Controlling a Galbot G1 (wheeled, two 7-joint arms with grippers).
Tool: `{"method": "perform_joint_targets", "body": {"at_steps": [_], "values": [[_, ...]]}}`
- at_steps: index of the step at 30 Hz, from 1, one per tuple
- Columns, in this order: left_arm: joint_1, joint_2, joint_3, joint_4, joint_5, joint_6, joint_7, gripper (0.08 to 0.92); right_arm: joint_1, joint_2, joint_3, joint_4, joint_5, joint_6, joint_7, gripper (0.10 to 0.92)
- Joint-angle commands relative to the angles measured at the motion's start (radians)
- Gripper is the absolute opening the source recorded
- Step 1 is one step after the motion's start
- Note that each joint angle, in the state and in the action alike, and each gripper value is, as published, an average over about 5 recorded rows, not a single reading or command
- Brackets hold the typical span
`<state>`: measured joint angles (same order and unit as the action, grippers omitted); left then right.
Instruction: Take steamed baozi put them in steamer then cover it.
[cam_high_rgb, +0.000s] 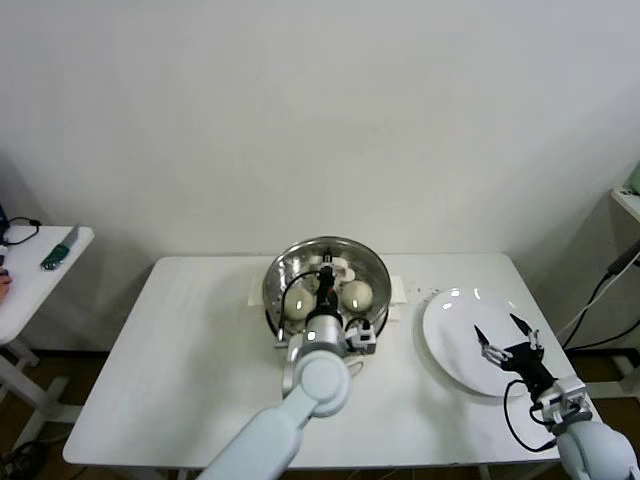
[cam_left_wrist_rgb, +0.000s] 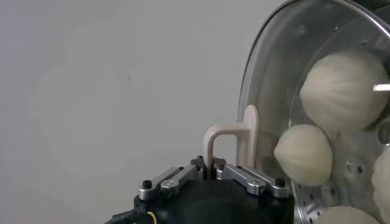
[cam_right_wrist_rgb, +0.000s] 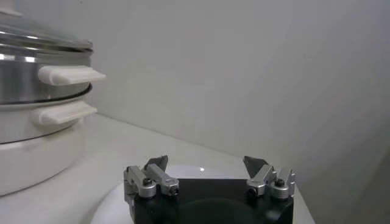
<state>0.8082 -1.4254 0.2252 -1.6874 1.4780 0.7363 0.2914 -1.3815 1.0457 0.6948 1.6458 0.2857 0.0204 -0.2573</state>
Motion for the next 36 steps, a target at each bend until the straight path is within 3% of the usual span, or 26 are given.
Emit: {"method": "perform_joint_targets", "body": {"at_steps": [1, 19, 22, 36], "values": [[0.004, -0.005, 0.002, 0.017, 0.011, 0.048, 0.002, 0.149, 0.000, 0.003, 0.001, 0.002, -0.001, 0.002, -0.002, 0.823], [0.009, 0.007, -0.005, 0.013, -0.009, 0.047, -0.002, 0.156, 0.011, 0.008, -0.005, 0.000, -0.005, 0.004, -0.007, 0.823], [0.014, 0.012, -0.005, -0.004, -0.028, 0.049, -0.002, 0.212, 0.011, 0.009, -0.004, -0.001, -0.005, 0.003, -0.011, 0.823], [0.057, 0.096, -0.017, -0.166, -0.121, 0.049, 0.024, 0.617, 0.013, 0.015, 0.000, 0.011, 0.009, -0.065, -0.016, 0.823]]}}
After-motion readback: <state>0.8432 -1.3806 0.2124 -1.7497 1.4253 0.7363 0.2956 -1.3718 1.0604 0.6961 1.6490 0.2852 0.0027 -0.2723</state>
